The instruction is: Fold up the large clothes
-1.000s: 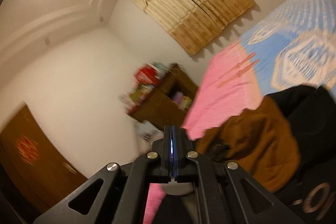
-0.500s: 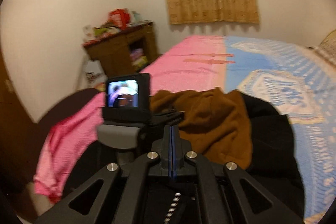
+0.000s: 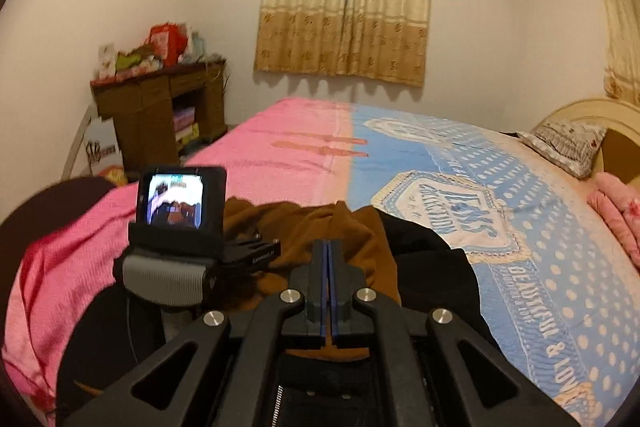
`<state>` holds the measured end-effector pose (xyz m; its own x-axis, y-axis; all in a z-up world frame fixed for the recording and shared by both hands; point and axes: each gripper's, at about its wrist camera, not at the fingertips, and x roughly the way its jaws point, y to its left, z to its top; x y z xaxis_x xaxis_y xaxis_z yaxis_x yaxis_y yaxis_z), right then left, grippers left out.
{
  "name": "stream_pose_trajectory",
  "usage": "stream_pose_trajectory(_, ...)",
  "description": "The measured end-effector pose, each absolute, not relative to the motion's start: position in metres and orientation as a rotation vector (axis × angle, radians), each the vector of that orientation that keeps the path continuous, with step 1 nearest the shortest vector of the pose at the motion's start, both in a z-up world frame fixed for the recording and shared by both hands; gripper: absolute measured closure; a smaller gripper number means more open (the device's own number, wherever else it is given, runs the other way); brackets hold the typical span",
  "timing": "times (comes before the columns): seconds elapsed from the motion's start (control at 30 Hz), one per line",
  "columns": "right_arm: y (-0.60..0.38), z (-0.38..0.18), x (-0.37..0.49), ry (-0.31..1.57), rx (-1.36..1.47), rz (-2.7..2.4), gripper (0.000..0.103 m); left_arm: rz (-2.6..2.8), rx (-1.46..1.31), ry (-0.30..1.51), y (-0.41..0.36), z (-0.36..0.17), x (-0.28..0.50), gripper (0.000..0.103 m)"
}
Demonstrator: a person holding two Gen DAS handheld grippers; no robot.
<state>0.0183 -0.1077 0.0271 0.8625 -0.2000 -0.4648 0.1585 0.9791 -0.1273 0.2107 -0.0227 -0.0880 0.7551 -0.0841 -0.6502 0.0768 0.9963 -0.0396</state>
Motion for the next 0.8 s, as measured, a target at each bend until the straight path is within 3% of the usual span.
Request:
stream_pose_trajectory(0.4, -0.091, 0.021, 0.026, 0.545, -0.150, -0.028, 0.103, -0.088, -0.011, 0.710, -0.023, -0.088, 0.211, 0.000)
stream_pose_trajectory(0.53, -0.113, 0.025, 0.034, 0.499, 0.167, -0.091, 0.102, -0.088, -0.011, 0.710, -0.023, -0.088, 0.211, 0.000)
stream_pose_trajectory(0.6, -0.098, 0.020, 0.056, 0.687, -0.008, -0.236, 0.102, -0.088, -0.011, 0.710, -0.023, -0.088, 0.211, 0.000)
stream_pose_trajectory(0.8, -0.065, 0.015, 0.067, 0.767, -0.231, -0.260, 0.103, -0.087, -0.011, 0.710, -0.023, -0.088, 0.211, 0.000)
